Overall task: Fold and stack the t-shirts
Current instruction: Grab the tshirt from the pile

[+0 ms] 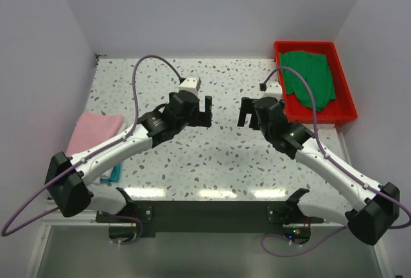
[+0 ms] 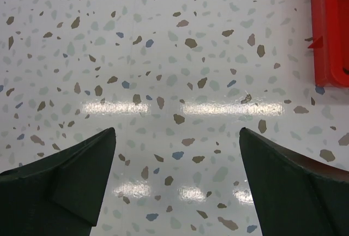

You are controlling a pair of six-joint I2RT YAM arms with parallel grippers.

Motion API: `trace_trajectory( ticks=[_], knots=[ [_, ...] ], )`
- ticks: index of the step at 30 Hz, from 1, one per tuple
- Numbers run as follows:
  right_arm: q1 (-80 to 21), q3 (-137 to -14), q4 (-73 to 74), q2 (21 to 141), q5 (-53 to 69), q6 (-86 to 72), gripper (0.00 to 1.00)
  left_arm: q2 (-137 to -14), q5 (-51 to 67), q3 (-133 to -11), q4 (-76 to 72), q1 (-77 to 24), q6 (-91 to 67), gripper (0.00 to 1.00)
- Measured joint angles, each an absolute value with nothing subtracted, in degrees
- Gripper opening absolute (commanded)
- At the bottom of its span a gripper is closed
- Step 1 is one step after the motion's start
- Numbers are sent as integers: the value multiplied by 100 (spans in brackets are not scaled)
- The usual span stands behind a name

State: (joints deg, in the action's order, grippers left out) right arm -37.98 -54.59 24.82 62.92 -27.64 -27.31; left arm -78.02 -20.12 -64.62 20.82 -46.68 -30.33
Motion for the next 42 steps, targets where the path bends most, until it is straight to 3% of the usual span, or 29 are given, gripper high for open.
trace_trajectory(
  ticks=[7, 12, 20, 29, 42],
  knots=[
    [-3756, -5741, 2517, 6696, -2875, -2480, 99, -7802, -1881, -6563, 2193, -4657, -3006, 100],
    [-2902, -7467, 2600, 8560, -2366, -2279, 99, -7802, -1785, -6683, 2362, -4657, -2882, 100],
    [-1817, -9015, 2762, 10042, -1970, -2281, 99, -7738, -1739, -6683, 2480, -4606, -2783, 100],
    [-1616, -9498, 2847, 10427, -1800, -2274, 99, -7620, -1693, -6683, 2488, -4536, -2781, 100],
    [-567, -9813, 2801, 11118, -1907, -2252, 99, -7629, -1667, -6683, 2495, -4484, -2781, 100]
  ],
)
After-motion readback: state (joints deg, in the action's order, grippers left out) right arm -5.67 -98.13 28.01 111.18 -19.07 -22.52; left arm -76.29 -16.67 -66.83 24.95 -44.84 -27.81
